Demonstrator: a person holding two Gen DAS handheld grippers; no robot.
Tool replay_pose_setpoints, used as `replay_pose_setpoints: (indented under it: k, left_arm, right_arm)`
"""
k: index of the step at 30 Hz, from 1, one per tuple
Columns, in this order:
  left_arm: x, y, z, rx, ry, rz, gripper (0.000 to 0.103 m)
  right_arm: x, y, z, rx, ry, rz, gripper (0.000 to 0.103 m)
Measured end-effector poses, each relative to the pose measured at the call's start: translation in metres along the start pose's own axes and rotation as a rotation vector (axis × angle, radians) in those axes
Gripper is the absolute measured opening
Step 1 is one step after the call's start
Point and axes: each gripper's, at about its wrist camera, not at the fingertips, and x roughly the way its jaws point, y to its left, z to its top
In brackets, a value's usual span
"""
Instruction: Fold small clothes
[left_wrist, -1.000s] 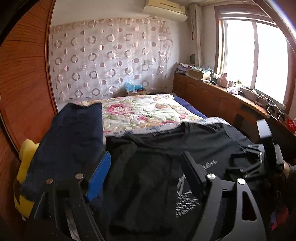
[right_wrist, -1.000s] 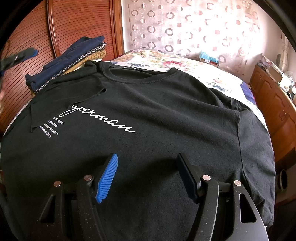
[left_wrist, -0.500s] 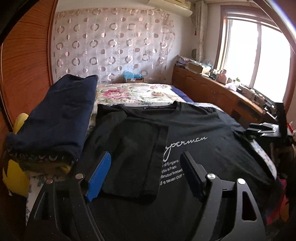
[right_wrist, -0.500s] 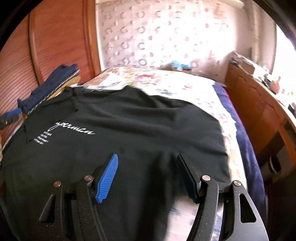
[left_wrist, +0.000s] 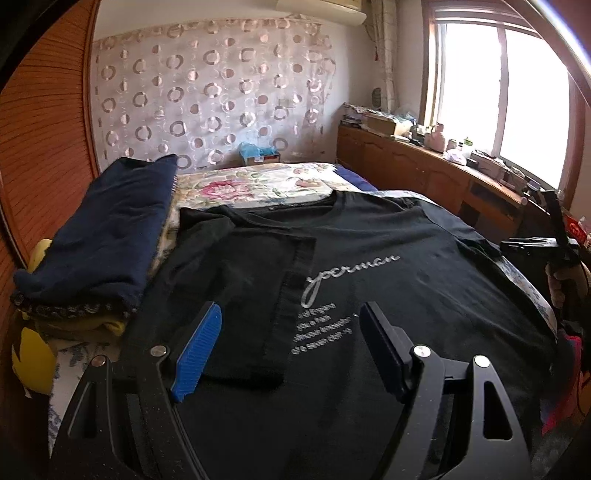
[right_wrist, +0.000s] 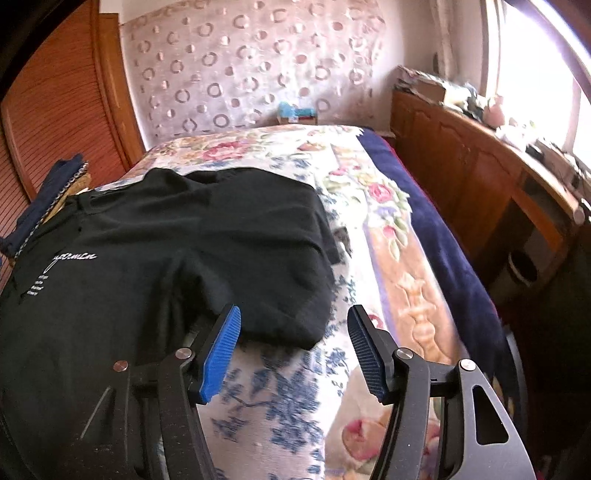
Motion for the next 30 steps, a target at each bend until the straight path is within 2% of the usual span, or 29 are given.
replay_pose_setpoints:
  k: [10, 21, 30]
  left_arm:
    - [0.004, -0.021, -0.003, 0.018, 0.025, -0.046, 0.078]
    - [0.004, -0.032, -0.006, 0.03, 0.038, -0.069, 0.078]
    - [0.003, -0.039, -0.006, 0.033, 0.039, -0.081, 0.078]
  right_arm:
    - [0.021, -0.013, 0.022, 0.064, 0.043, 0.044, 0.056]
    - [0.039, -0.01, 0.032, 0.073, 0.09, 0.049, 0.053]
    - [0.035, -0.015, 0.025, 0.099, 0.101, 0.097, 0.049]
